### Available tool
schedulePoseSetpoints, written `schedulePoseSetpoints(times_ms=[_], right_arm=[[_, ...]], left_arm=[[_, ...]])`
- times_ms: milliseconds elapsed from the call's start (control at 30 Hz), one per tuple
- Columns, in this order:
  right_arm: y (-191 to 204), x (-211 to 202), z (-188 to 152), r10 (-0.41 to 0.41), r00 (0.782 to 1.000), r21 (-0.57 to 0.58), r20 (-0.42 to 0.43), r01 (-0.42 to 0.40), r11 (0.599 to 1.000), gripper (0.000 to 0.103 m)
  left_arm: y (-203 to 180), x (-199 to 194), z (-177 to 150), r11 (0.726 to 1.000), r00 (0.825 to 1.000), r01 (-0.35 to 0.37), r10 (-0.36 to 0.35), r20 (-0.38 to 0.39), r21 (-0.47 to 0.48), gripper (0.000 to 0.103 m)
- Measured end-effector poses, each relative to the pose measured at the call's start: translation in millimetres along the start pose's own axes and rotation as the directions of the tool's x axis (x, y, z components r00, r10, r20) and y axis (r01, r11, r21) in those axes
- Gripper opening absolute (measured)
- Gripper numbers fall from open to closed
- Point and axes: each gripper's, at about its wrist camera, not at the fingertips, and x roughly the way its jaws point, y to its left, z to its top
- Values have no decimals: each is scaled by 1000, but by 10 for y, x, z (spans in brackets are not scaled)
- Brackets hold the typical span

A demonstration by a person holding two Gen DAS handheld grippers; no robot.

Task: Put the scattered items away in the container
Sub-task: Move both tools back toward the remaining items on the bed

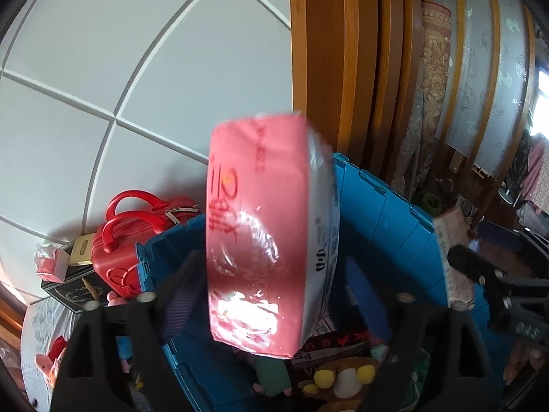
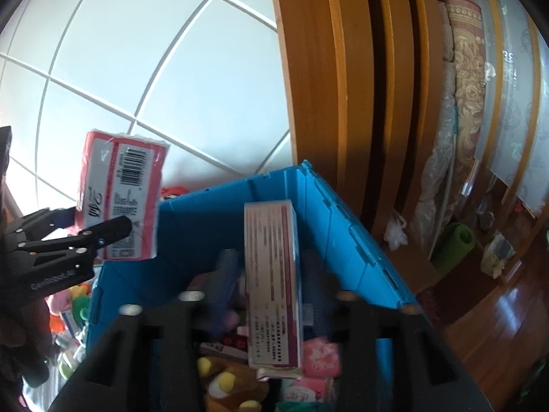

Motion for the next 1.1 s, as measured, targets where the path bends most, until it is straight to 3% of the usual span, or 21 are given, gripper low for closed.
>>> schedulePoseSetpoints(times_ms=[33,67,333,633,800,1100], right_arm=[[-19,-16,-6,0,1000,10,15,0,1000,100],[-44,-48,-20,0,999,22,35,-1,1000,102],[-65,-173,-74,17,998,26,54,-18,999,102],[169,-373,-169,74,994,-7,86,-74,997,102],[468,-443,-217,133,987,-42,86,-129,991,102],[1359,-566,-377,235,970,-151,66,-223,963,103]], left_arm=[[30,-24,-3,1000,1000,-4,4,13,-6,103],[49,-37,-6,1000,1000,-11,11,14,-3,103],[134,-89,-72,1000,1000,-13,13,-2,15,103],[314,-264,-250,999,999,-47,47,9,-2,103],[626,-426,-534,995,996,-92,92,-3,-42,103],[1401,-757,-1200,977,986,-160,152,-67,-141,103]])
